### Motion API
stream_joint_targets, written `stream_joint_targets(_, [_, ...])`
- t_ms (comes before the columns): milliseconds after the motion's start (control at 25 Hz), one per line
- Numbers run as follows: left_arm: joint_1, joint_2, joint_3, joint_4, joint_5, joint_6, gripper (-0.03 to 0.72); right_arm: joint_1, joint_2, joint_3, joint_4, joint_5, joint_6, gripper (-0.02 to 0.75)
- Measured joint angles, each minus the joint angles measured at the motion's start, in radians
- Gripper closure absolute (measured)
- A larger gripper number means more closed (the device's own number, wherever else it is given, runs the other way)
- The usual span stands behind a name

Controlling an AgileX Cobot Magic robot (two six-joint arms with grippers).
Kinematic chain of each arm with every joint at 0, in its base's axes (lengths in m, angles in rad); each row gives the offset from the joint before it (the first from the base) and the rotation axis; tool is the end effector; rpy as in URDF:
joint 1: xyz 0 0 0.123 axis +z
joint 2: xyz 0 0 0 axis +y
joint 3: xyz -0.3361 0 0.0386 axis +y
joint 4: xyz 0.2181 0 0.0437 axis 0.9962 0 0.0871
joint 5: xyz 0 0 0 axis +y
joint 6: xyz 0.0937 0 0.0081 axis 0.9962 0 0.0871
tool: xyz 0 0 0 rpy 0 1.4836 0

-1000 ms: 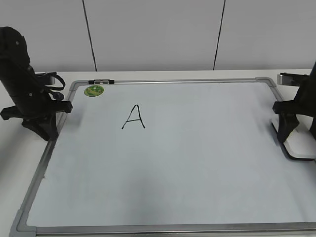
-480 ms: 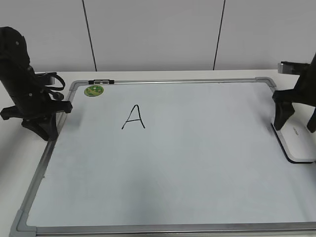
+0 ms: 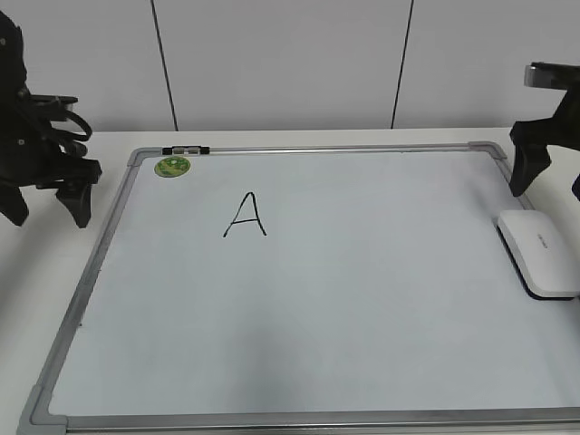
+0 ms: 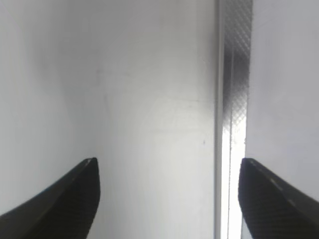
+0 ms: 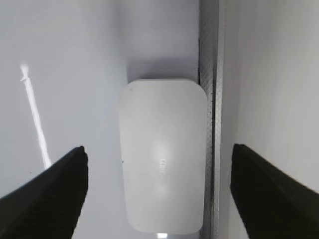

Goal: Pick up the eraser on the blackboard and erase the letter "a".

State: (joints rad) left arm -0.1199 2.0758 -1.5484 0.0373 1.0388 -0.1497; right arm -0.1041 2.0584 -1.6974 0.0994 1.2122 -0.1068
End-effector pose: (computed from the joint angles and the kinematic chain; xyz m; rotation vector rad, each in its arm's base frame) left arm 0.4128 -0.0467 0.2329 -0.0188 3.0460 0.0310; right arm 0.4177 -0.0348 0.2724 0.0430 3.0444 0.1297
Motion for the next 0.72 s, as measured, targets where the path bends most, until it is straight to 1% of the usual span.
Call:
stream_joint_targets(40, [0.0,-0.02,0.0,0.022,0.012,-0.01,0.035,0.0,-0.012,0.0,0.0,0.0,0.002,0.07])
stream_joint_targets(120, [0.0,-0.055,0.0,0.041,0.036,-0.016,0.009,0.0,-0.035,0.0,0.005,0.002,0.008,0.071])
stream_joint_targets(200, [0.0,-0.093,0.0,0.048,0.069,-0.02,0.006,0.0,-0.063,0.0,0.023,0.004,0.01,0.076])
stream_joint_targets(280, [0.0,-0.124,0.0,0.049,0.108,-0.022,0.019,0.0,-0.096,0.0,0.045,0.004,0.033,0.09])
stream_joint_targets(400, [0.0,-0.162,0.0,0.05,0.162,-0.024,0.086,0.0,-0.154,0.0,0.069,0.007,0.067,0.145])
stream_joint_targets(520, [0.0,-0.196,0.0,0.052,0.174,-0.024,0.16,0.0,-0.215,0.0,0.101,0.009,0.092,0.191])
stream_joint_targets(600, [-0.009,-0.233,0.0,0.052,0.178,-0.024,0.2,0.0,-0.251,0.0,0.116,0.012,0.1,0.206])
stream_joint_targets(720, [-0.043,-0.31,0.002,0.059,0.182,-0.024,0.242,0.005,-0.305,0.006,0.135,0.016,0.107,0.215])
